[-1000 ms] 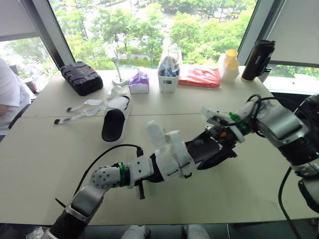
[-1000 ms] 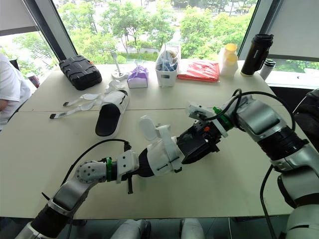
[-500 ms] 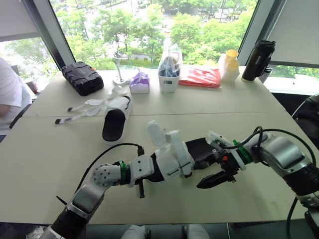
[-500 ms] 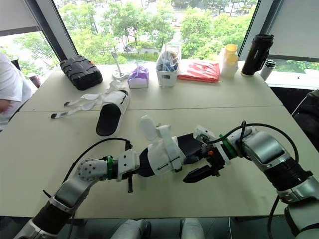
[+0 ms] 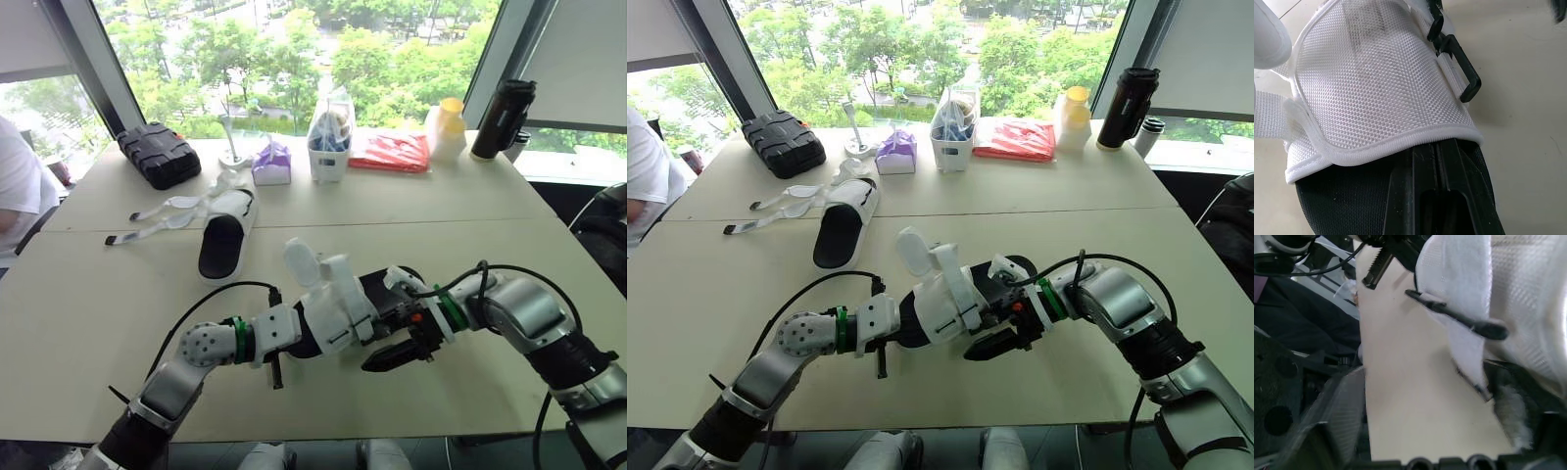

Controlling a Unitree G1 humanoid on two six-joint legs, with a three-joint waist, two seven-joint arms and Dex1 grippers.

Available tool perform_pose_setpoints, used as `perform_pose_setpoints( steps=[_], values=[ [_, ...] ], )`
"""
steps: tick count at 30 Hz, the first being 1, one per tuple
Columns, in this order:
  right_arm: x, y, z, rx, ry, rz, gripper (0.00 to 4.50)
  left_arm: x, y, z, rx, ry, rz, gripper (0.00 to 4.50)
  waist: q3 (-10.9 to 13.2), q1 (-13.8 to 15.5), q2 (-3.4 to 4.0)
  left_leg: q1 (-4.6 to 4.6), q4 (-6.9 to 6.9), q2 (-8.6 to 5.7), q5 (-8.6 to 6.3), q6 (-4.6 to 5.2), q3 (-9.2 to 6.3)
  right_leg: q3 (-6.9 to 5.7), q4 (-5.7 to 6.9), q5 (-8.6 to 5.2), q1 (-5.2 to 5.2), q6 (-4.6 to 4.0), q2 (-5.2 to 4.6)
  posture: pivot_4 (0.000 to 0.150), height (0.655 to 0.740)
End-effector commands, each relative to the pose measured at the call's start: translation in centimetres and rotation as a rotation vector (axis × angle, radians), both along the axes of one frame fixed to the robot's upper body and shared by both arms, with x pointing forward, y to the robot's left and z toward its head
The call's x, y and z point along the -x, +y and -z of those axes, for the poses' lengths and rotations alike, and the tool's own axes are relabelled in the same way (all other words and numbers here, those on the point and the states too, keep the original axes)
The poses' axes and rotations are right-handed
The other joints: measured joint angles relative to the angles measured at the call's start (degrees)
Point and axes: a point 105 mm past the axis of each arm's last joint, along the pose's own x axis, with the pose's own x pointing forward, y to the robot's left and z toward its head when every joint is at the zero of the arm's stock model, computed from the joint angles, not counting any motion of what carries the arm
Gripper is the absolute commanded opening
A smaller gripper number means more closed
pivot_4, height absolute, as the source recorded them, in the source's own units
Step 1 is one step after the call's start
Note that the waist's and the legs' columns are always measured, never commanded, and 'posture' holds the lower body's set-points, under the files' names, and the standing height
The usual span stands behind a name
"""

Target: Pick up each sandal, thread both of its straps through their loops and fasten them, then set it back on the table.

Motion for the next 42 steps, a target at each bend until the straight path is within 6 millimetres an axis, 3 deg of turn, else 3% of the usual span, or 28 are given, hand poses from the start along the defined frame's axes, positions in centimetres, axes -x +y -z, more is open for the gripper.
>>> perform_pose_setpoints(
  steps=[1, 5, 10, 18, 23, 31, 39, 42],
  values=[
    [0.0, 0.6, -0.7, -0.023, -0.020, -0.018, 2.14, 0.5, 0.4, 2.1, -0.068, 0.059, -0.015, 0.00, 0.00, 0.04, 0.00, -0.01, 0.00, 0.00, 0.00, 0.00, 0.00, 0.00, 0.00, 0.00, -0.02, 0.00, 0.00, 0.150, 0.7400],
    [0.1, 0.8, -0.6, -0.021, -0.008, -0.021, 0.03, 0.6, 0.4, 2.2, -0.070, 0.060, -0.014, 0.00, 0.00, 0.06, 0.00, -0.02, -0.05, 0.00, 0.00, 0.00, 0.00, 0.00, -0.02, 0.00, -0.04, 0.00, 0.00, 0.150, 0.7400],
    [1.2, 0.2, 0.2, 0.026, 0.017, -0.057, 0.03, 0.6, 0.3, 2.2, -0.067, 0.062, -0.014, 0.00, 0.00, 0.08, 0.00, -0.02, -0.06, 0.00, 0.00, 0.00, 0.00, 0.00, -0.02, 0.00, -0.04, 0.00, 0.00, 0.150, 0.7400],
    [5.5, -3.5, 3.5, 0.200, 0.075, -0.214, 0.03, 0.5, 0.2, 2.1, -0.066, 0.064, -0.009, 0.00, -0.02, 0.07, 0.03, -0.05, -0.06, -0.05, -0.02, 0.03, 0.05, -0.02, -0.05, -0.03, -0.03, 0.05, -0.08, 0.150, 0.7400],
    [7.1, -5.1, 4.0, 0.241, 0.073, -0.282, 0.03, 0.5, 0.2, 2.3, -0.072, 0.069, -0.010, 0.00, -0.03, 0.12, 0.01, 0.09, -0.05, -0.03, -0.02, 0.03, 0.02, -0.04, -0.06, -0.09, 0.16, 0.14, -0.06, 0.150, 0.7400],
    [7.4, -5.6, 2.5, 0.237, 0.007, -0.325, 0.03, 0.2, 0.3, 2.4, -0.084, 0.068, -0.007, 0.00, -0.03, 0.18, 0.00, 0.07, -0.07, -0.04, -0.05, 0.05, 0.01, -0.04, -0.09, -0.12, 0.14, 0.17, -0.09, 0.150, 0.7400],
    [6.0, -4.3, -3.7, 0.160, -0.189, -0.377, 0.03, 0.1, 0.4, 3.5, -0.162, 0.038, 0.035, 0.00, -0.04, 0.16, 0.04, 0.10, -0.05, -0.04, -0.05, 0.05, 0.03, -0.03, -0.09, -0.13, 0.19, 0.19, -0.10, 0.150, 0.7400],
    [4.5, -3.2, -6.2, 0.110, -0.261, -0.369, 0.03, 0.1, 0.6, 4.0, -0.195, 0.029, 0.051, 0.00, -0.04, 0.16, 0.03, 0.14, -0.02, -0.03, -0.05, 0.05, 0.01, -0.04, -0.09, -0.13, 0.24, 0.19, -0.09, 0.150, 0.7400]
  ],
)
